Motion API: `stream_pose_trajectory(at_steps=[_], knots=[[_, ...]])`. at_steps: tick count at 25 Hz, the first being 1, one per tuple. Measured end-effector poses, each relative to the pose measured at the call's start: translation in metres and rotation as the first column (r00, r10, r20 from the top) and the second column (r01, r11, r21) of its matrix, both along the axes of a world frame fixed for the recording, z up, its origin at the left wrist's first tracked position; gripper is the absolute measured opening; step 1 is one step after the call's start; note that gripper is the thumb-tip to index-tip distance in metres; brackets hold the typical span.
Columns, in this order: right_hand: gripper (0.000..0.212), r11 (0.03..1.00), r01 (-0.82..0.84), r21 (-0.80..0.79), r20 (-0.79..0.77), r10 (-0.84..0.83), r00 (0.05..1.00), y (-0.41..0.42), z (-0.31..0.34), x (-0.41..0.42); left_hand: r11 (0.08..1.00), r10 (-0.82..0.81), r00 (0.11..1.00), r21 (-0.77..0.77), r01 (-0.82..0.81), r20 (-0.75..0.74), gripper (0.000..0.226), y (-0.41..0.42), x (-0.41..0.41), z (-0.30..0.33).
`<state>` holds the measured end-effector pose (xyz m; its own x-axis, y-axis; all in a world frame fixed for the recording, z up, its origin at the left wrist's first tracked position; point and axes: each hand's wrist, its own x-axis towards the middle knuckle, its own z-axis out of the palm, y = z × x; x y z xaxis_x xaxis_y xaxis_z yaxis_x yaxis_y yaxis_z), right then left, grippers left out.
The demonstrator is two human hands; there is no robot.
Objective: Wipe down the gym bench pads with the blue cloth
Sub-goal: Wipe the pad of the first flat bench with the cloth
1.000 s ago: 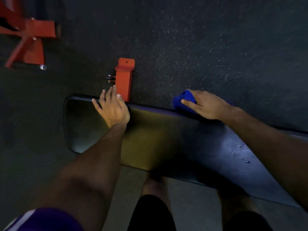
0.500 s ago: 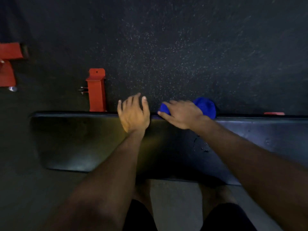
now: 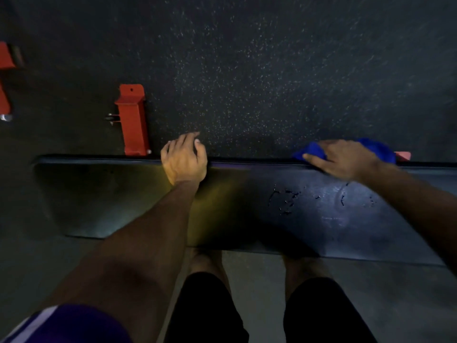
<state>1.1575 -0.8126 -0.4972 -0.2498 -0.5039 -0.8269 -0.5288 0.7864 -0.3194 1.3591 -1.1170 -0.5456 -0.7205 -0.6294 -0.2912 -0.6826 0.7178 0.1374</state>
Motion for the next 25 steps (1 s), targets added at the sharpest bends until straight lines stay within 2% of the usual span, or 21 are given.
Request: stream_pose_trajectory(at_steps=[2,4,10,14,16,19,21,23,25], knots=[[0.057,0.999,0.005,0.038,0.003,-0.005,1.0,0.011,0.001,-0.004,1.0,-0.006,1.0,-0.002,0.006,0.002,0.05,0.001,0.0,-0.002],[0.043,1.0,-0.019,0.008,-0.04,0.019,0.999,-0.007,-0.003,0.007,1.0,-0.009,1.0,-0.006,0.009,0.011,0.053,0.001,0.001,-0.003],[0.052,0.973,-0.067,-0.219,-0.067,0.054,0.996,-0.118,-0.021,0.068,1.0,-0.015,1.0,0.021,0.015,0.023,0.057,0.002,-0.001,-0.002],[0.063,0.946,-0.102,-0.307,-0.105,0.072,0.992,-0.109,-0.018,0.067,0.998,-0.021,0.998,0.062,0.017,0.059,0.067,-0.001,-0.004,0.002],[0.069,0.951,-0.103,-0.292,-0.111,0.073,0.991,-0.073,-0.013,0.055,0.999,-0.036,0.998,0.034,0.034,0.056,0.067,0.002,0.007,0.008],[0.076,0.981,-0.06,-0.184,-0.139,0.035,0.99,-0.023,-0.007,0.033,0.995,0.098,0.995,-0.034,-0.097,0.026,0.067,0.035,0.04,0.015],[0.069,0.994,-0.021,-0.103,-0.148,0.006,0.989,-0.002,-0.001,0.023,0.986,0.162,0.987,-0.04,-0.162,-0.005,0.068,0.053,0.053,0.015],[0.054,0.998,0.048,-0.048,-0.15,-0.055,0.987,0.006,0.001,0.02,0.987,0.152,0.988,-0.049,-0.154,-0.026,0.068,0.056,0.056,0.012],[0.053,0.997,0.08,-0.001,-0.201,-0.078,0.976,-0.004,-0.001,0.025,0.986,0.148,0.988,-0.071,-0.151,-0.041,0.068,0.054,0.055,0.009]])
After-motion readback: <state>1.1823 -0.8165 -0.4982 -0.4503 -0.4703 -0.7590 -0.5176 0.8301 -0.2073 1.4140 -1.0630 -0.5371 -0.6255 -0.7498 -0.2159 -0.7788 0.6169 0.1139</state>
